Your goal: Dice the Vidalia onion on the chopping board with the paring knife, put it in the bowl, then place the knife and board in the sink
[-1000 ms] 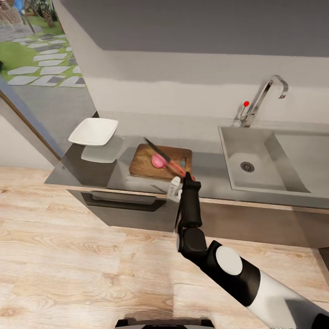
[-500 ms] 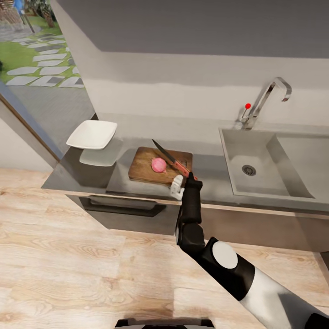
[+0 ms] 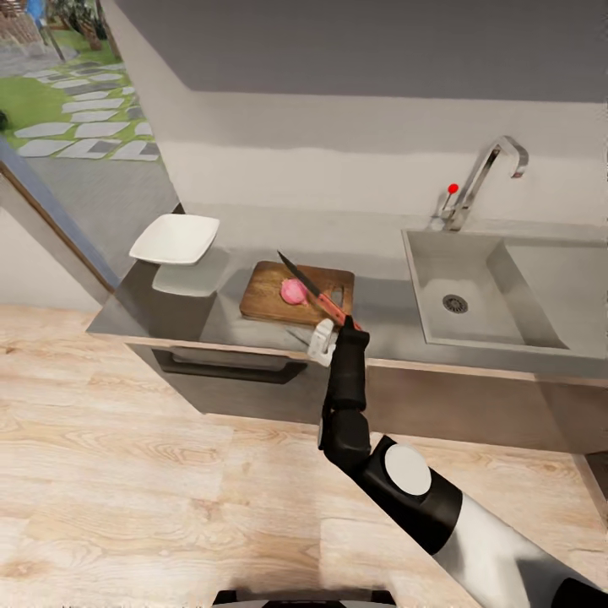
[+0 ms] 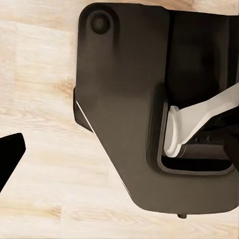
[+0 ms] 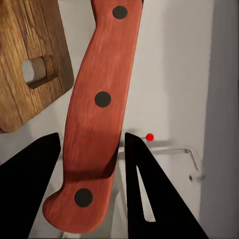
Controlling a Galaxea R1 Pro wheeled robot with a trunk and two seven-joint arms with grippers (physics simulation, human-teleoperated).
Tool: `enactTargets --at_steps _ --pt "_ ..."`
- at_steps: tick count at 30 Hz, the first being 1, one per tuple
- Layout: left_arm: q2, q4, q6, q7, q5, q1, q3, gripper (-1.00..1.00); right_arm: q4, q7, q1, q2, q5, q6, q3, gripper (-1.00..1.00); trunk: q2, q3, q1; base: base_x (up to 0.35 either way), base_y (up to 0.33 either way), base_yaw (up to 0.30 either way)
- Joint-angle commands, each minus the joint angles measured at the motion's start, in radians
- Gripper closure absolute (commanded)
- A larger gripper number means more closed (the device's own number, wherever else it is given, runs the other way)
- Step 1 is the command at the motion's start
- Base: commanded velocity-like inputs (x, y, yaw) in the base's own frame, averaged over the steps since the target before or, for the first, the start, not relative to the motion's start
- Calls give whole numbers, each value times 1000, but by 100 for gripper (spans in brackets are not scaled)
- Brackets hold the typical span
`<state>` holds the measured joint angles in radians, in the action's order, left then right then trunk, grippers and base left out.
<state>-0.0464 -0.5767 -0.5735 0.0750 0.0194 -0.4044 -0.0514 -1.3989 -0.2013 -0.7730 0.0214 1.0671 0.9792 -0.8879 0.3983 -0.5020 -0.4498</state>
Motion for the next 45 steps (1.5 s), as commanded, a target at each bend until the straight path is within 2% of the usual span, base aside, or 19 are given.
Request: enactTargets --at_steps 1,6,11,22,33,45 --pt "-1 -2 0 8 2 -1 -5 -100 -1 -9 -2 -5 -9 6 -1 100 2 -1 0 -112 0 0" --pt "-1 -2 0 8 2 -1 -5 -100 -10 -15 -1 -32 -8 7 36 100 2 -1 0 -33 0 0" --pt "-1 -2 0 8 2 -1 -5 -100 -19 -29 -1 -56 -5 7 43 100 2 -1 0 -3 0 0" --pt "-1 -2 0 8 2 -1 -5 -100 -11 -29 -1 -59 -10 6 35 100 2 -1 0 0 0 0" --pt "-1 -3 0 7 2 -1 -5 -100 26 -28 -1 -58 -12 6 -15 100 2 -1 0 0 0 0" --pt "-1 -3 1 6 2 -1 -5 -100 95 -27 -1 -60 -13 6 -19 100 2 -1 0 9 0 0"
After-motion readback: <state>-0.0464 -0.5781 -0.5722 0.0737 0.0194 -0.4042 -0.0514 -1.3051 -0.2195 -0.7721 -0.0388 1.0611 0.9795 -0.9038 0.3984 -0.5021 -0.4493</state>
